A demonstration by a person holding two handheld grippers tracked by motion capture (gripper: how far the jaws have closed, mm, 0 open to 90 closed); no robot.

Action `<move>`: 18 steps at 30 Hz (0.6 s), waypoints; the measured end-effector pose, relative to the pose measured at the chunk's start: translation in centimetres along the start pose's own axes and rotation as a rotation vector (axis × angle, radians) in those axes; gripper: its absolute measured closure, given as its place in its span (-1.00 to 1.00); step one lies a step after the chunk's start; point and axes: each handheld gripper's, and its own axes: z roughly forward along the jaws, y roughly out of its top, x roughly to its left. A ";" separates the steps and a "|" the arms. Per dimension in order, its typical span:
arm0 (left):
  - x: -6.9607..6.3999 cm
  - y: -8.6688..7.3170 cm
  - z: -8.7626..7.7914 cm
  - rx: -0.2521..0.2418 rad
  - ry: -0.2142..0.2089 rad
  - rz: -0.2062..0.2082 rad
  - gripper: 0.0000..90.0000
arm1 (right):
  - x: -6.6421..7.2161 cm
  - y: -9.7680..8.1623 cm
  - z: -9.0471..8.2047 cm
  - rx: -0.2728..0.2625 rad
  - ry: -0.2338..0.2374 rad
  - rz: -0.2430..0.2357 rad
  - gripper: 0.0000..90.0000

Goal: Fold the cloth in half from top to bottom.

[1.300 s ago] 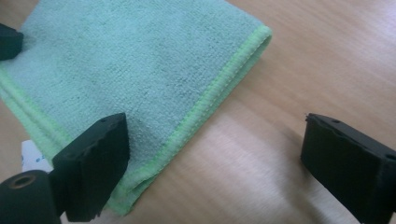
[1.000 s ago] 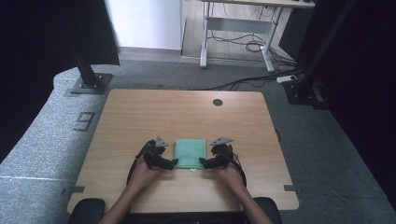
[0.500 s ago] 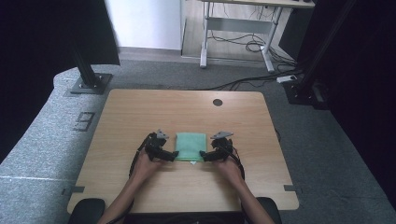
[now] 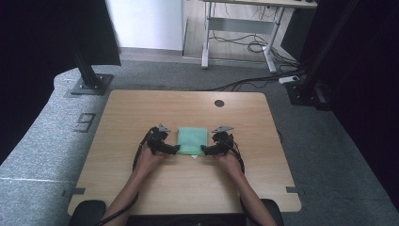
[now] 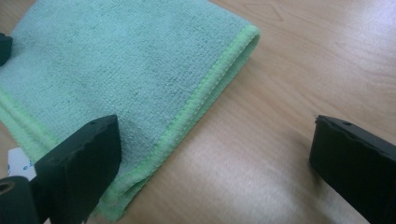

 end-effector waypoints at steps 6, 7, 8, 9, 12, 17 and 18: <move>0.4 0.4 0.3 -0.002 0.001 -0.003 -1.00 | -0.4 0.5 0.5 0.002 -0.003 0.003 -0.96; 0.4 0.4 0.3 -0.003 0.000 -0.003 -1.00 | -0.4 0.5 0.5 0.003 -0.003 0.006 -0.96; 0.4 0.3 0.3 -0.004 -0.003 -0.004 -1.00 | -0.4 0.5 0.5 0.003 -0.003 0.006 -0.96; 0.4 0.3 0.3 -0.005 -0.004 -0.004 -1.00 | -0.4 0.5 0.5 0.003 -0.003 0.007 -0.97; 0.5 0.3 0.3 -0.004 -0.007 -0.004 -1.00 | -0.5 0.5 0.5 0.001 0.000 0.009 -0.97; 0.6 0.3 0.1 -0.006 -0.025 -0.009 -1.00 | -0.6 0.5 0.4 -0.005 0.015 0.030 -0.97; 0.7 0.3 0.1 -0.005 -0.027 -0.013 -1.00 | -0.6 0.5 0.4 -0.005 0.015 0.030 -0.97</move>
